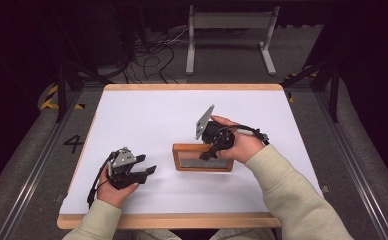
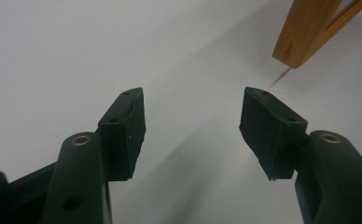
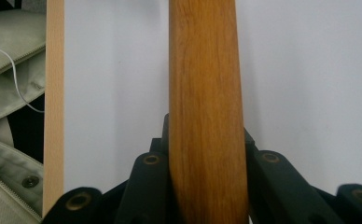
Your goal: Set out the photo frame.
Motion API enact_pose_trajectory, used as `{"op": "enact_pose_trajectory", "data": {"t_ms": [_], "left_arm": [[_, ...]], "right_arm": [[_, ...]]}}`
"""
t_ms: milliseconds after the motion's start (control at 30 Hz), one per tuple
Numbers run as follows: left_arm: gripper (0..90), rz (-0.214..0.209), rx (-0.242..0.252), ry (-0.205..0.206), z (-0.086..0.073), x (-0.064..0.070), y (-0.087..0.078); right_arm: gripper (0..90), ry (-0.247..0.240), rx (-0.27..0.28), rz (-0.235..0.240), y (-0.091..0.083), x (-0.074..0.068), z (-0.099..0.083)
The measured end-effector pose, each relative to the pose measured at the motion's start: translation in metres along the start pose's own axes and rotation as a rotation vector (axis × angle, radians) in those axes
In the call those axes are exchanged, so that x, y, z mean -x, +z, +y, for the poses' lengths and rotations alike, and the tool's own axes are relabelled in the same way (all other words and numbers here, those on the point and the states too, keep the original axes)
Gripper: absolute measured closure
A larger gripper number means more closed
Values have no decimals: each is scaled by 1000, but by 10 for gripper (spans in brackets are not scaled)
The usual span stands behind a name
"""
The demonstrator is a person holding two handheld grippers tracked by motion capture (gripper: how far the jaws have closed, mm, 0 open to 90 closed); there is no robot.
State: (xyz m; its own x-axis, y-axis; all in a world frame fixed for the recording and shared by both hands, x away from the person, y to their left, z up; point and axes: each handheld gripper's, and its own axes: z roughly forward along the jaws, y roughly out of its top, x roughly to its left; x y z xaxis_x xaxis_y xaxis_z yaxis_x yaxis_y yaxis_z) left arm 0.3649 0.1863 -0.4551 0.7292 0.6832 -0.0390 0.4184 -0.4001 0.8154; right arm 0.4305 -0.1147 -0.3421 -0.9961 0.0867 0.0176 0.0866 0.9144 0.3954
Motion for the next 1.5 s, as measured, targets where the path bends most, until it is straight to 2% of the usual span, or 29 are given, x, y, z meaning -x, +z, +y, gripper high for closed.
{"op": "enact_pose_trajectory", "data": {"t_ms": [200, 400, 533, 600, 667, 800, 833, 933, 1000, 1133, 1167, 1200, 1267, 1333, 1500], "left_arm": [[409, -2, -1, 9, 1, -1, 1], [409, -5, -2, 1, 1, 0, 2], [409, -7, -4, 8, 2, 0, 3], [410, -7, -6, 11, 2, 0, 3], [409, -8, -5, 10, 2, 0, 3], [409, -9, -5, 7, 2, 0, 3], [410, -9, -5, 7, 2, 0, 3], [409, -10, -5, 4, 2, 0, 4], [409, -10, -4, 4, 1, 0, 4], [408, -7, -4, 5, 1, 0, 3], [407, -7, -4, 4, 1, 0, 2], [407, -7, -3, 1, 1, 0, 2], [405, -9, -5, 2, 0, 0, 1], [390, -12, -2, -11, 0, 0, 0], [358, -25, -1, -36, 1, -1, -3]], "right_arm": [[755, 4, 15, 52, 9, 7, -5], [754, 33, -2, 76, 19, 15, -13], [750, 33, 17, 98, 20, 21, -15], [742, 35, 17, 94, 20, 22, -15], [715, 37, 17, 79, 20, 22, -14], [611, 55, 23, 6, 18, 25, -15], [611, 55, 23, 6, 18, 25, -15], [442, 117, 56, -53, 15, 29, -19], [320, 137, 84, -97, 16, 30, -21], [193, 183, 138, -146, 12, 31, -25], [177, 232, 126, -154, 10, 31, -26], [176, 252, 119, -157, 9, 30, -27], [166, 240, 123, -165, 5, 28, -29], [126, 265, 139, -181, -2, 24, -32], [99, 277, 177, -200, -17, 17, -38]]}}
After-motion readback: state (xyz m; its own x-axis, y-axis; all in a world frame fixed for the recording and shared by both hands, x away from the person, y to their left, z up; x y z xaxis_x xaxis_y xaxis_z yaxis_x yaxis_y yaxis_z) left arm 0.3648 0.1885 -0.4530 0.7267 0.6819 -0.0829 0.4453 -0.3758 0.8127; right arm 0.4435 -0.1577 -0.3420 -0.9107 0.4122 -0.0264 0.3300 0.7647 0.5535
